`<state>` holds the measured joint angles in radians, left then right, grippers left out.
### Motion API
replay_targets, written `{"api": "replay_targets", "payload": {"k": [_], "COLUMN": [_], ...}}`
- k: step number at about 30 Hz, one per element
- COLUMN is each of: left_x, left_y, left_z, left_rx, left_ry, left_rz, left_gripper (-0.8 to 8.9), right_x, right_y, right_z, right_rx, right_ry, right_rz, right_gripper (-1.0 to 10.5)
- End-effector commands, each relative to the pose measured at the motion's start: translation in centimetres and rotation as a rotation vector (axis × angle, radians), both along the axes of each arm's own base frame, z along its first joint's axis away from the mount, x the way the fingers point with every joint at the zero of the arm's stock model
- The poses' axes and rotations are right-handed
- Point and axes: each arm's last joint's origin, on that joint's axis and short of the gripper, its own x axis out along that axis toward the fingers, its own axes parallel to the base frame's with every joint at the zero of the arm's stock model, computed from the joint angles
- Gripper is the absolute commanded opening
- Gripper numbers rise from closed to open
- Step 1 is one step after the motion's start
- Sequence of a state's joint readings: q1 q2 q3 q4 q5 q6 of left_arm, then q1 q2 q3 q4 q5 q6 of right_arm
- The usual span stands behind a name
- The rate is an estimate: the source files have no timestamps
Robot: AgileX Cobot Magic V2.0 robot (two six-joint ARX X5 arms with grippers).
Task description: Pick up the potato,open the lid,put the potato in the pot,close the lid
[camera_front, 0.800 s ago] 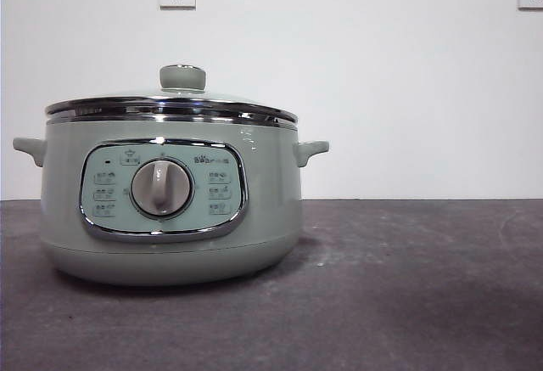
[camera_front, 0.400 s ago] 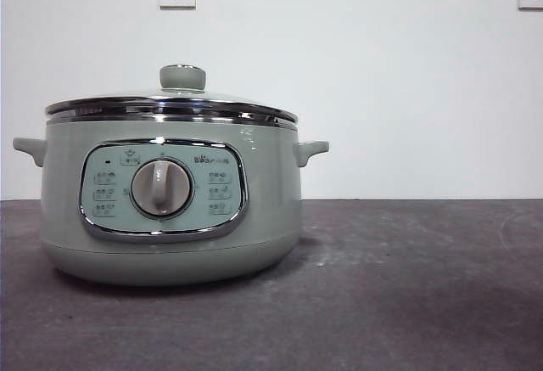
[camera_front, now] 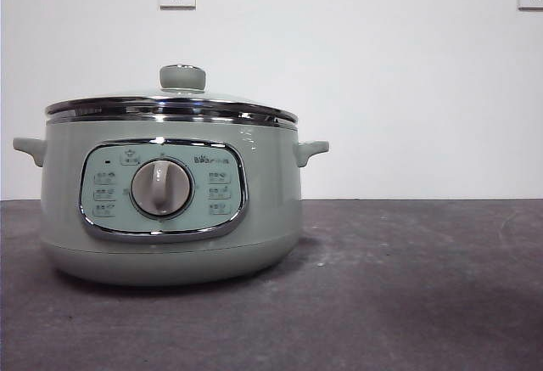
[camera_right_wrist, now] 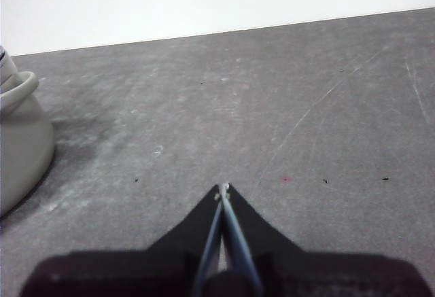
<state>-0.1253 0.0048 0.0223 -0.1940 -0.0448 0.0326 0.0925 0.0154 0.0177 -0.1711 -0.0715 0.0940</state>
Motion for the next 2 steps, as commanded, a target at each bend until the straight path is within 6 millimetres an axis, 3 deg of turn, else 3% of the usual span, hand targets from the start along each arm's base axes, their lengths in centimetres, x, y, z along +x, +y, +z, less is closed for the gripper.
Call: {"api": "replay_targets", "payload": {"k": [1,2], "left_x": [0.07,0.07], "left_y": [0.03,0.03], "left_z": [-0.48,-0.48], "left_rx": [-0.008,-0.008], "left_ry": [0.008,0.008], "left_rz": [0.007,0.007], "left_gripper": [-0.03,-0.03], "right_x": [0.03,0.03], "right_y": [0.0,0.0], "right_z": [-0.48,-0.48], "right_rx": [0.007,0.007], "right_ry": [0.023,0.023], "right_rz": [-0.003,-0.003], "right_gripper": [0.0,0.0]}}
